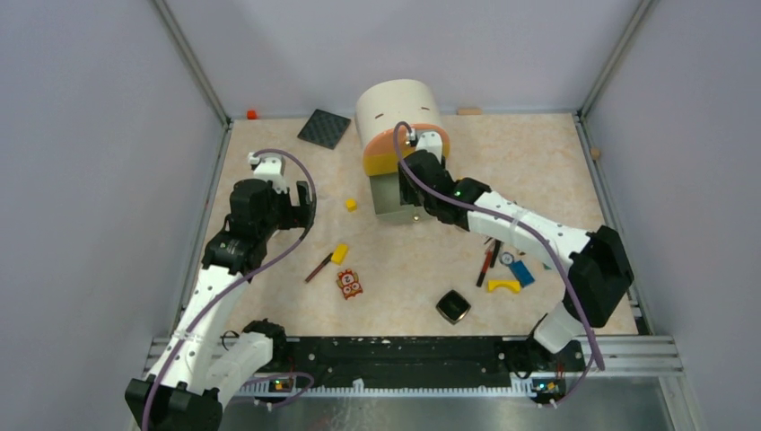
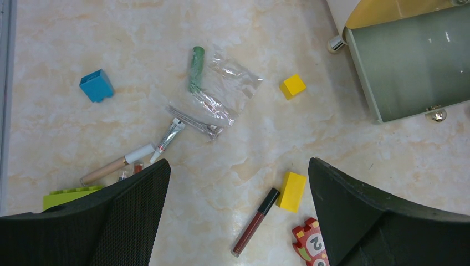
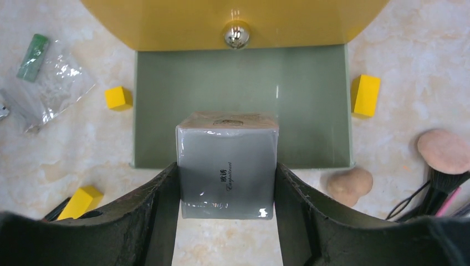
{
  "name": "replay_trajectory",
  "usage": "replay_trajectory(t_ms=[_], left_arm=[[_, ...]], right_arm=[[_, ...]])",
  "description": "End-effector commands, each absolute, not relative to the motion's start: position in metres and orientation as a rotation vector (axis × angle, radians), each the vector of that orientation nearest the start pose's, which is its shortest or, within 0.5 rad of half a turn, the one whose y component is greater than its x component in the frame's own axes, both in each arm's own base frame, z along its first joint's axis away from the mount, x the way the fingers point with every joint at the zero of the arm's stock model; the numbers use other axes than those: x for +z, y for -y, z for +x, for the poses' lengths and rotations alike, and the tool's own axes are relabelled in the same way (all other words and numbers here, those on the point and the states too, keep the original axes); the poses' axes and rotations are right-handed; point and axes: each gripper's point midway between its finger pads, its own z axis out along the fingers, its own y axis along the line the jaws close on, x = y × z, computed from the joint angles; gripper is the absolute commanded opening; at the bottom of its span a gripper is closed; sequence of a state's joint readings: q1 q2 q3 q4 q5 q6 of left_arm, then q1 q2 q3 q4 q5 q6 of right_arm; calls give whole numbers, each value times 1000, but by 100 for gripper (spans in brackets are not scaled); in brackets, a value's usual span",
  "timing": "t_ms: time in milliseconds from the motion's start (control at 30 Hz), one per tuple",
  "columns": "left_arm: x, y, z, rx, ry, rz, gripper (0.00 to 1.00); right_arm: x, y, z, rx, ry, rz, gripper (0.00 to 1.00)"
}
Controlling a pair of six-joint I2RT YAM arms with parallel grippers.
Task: Organize the makeup
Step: Pick up the makeup from the center of the board, then place the makeup in the drawer.
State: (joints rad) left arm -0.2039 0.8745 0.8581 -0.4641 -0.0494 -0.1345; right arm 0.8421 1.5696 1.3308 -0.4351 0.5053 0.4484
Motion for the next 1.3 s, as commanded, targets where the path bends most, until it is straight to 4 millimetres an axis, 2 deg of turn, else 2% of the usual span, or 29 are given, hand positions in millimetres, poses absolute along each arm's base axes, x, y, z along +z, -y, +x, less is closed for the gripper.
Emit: replay_trajectory(t_ms=[0, 500, 867, 1267], left_arm=[[229, 58, 297, -163, -2009, 42, 99], [229, 58, 297, -165, -2011, 45, 99], [230, 59, 296, -171, -2007, 47, 99], [229, 59, 297, -171, -2010, 48, 99]], right_arm=[[228, -294, 374, 229, -2022, -141, 31], [202, -303, 411, 241, -1985, -126, 30], [171, -306, 424, 243, -1981, -116, 30], [142, -298, 437, 214, -2001, -91, 29]])
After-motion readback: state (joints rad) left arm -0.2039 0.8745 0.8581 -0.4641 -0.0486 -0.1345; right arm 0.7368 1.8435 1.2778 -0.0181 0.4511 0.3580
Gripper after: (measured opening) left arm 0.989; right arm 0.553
